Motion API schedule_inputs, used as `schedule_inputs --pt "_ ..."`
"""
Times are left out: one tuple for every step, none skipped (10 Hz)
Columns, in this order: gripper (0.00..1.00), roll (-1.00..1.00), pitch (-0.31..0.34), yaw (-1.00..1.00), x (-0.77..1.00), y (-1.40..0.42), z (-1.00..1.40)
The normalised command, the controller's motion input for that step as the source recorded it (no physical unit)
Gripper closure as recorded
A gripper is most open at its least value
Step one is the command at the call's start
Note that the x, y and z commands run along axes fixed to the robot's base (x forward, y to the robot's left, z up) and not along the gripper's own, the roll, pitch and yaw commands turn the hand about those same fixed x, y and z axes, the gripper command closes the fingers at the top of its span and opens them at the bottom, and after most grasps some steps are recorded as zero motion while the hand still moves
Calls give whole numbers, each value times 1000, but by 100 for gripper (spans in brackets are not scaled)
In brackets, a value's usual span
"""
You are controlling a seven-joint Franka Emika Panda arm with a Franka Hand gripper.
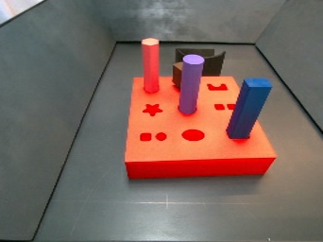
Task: Pick up the square-circle object. Move up. Place the square-circle object on the fixture. Regrasp the square-circle object. Move to above the board. Insert the square-circle object.
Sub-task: Place the square-circle object on the fixture.
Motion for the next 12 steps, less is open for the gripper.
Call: schedule_inputs --pt "100 -14 137 -53 1000 -262 94" --pt "100 -21 137 -11 1000 -213 78" --pt "100 -29 148 8 1000 -161 63" --pt "100 -32 153 13 1000 -139 55" --pt "100 -35 148 20 1000 -100 43" --pt "100 -39 151 21 1000 -79 32" --pt "100 -45 155 23 985 -50 28" --pt "100 -1000 -62 -159 930 -296 -474" --pt "100 -1000 -67 -164 836 -225 -453" --pt "100 -1000 -73 -166 804 -127 -359" --pt "100 -1000 -75 -163 708 -49 -162" --pt "100 -1000 -50 -157 571 -8 -75"
